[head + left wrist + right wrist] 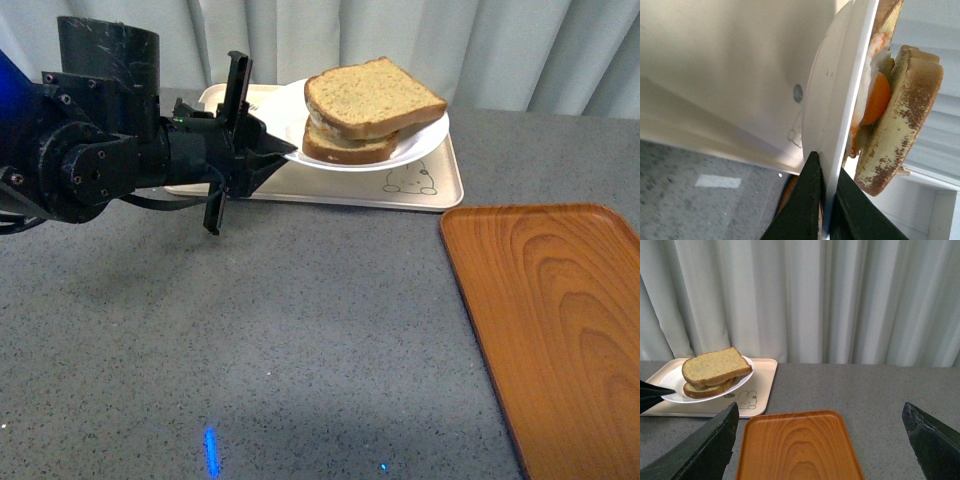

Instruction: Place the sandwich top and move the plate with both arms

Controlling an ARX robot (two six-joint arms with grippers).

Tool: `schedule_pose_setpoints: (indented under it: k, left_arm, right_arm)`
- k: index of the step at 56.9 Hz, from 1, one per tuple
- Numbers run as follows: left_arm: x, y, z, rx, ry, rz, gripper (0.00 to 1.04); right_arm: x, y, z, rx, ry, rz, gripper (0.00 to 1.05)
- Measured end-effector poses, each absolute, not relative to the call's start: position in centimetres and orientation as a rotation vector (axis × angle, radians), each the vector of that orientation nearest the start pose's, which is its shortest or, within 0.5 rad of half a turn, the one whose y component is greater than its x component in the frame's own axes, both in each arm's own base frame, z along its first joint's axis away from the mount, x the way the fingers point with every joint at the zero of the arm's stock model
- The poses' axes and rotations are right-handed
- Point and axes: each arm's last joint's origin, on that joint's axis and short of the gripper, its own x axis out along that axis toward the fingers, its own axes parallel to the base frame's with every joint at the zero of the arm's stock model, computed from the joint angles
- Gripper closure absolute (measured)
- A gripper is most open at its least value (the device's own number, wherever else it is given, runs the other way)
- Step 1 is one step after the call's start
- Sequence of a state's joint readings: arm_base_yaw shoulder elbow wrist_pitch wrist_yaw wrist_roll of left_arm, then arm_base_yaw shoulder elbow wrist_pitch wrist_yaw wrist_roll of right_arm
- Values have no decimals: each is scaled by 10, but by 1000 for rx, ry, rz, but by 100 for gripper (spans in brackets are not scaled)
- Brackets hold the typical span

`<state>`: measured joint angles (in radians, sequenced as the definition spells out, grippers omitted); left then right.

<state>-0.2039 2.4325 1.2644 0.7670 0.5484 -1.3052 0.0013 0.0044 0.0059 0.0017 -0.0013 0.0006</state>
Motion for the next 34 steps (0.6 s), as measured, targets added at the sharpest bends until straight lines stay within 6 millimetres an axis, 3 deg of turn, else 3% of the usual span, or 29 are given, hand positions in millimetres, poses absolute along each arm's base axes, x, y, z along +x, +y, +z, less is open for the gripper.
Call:
schedule_pose_setpoints:
  k: [11,26,34]
  left_arm:
    - [461,-102,18,-1265,849,-314,101]
    - [472,-101,17,-1236,836,-270,100]
    - [467,-99,18,-1230,839,-269,72]
  right_arm:
    - [98,0,165,1,-4,3,9]
    - [98,0,165,1,-4,3,9]
    - [98,0,165,1,-3,3,9]
